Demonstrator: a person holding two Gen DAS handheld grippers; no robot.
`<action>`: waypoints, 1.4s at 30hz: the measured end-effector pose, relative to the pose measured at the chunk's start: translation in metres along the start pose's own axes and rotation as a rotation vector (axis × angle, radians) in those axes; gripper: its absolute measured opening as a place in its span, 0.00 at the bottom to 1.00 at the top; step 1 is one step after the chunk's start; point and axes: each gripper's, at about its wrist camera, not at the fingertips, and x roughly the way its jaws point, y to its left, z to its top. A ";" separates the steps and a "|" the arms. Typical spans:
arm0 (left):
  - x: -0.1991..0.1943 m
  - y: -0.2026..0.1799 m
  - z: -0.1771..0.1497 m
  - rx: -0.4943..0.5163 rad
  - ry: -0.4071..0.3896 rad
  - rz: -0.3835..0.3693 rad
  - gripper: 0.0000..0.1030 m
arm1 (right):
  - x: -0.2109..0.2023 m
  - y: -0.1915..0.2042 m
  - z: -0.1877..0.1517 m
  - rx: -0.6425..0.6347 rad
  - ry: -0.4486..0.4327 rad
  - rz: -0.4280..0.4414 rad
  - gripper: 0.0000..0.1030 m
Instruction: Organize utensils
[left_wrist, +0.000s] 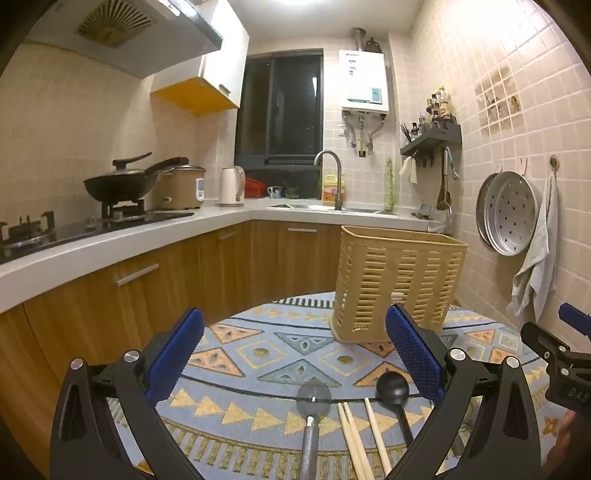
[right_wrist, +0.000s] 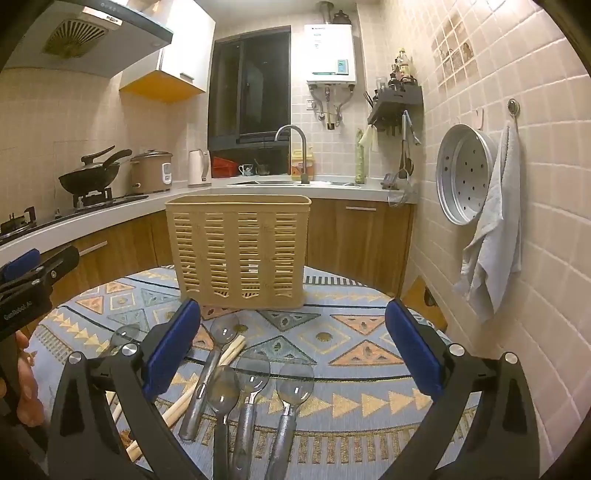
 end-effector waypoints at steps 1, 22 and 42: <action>0.000 0.000 0.000 0.000 0.001 -0.001 0.93 | 0.002 -0.004 0.001 0.003 0.004 0.003 0.93; 0.006 0.004 -0.003 -0.021 0.024 -0.025 0.93 | 0.005 0.000 -0.002 -0.015 0.015 0.014 0.93; 0.007 0.008 -0.003 -0.034 0.025 -0.025 0.93 | 0.006 0.002 -0.001 -0.023 0.029 0.018 0.93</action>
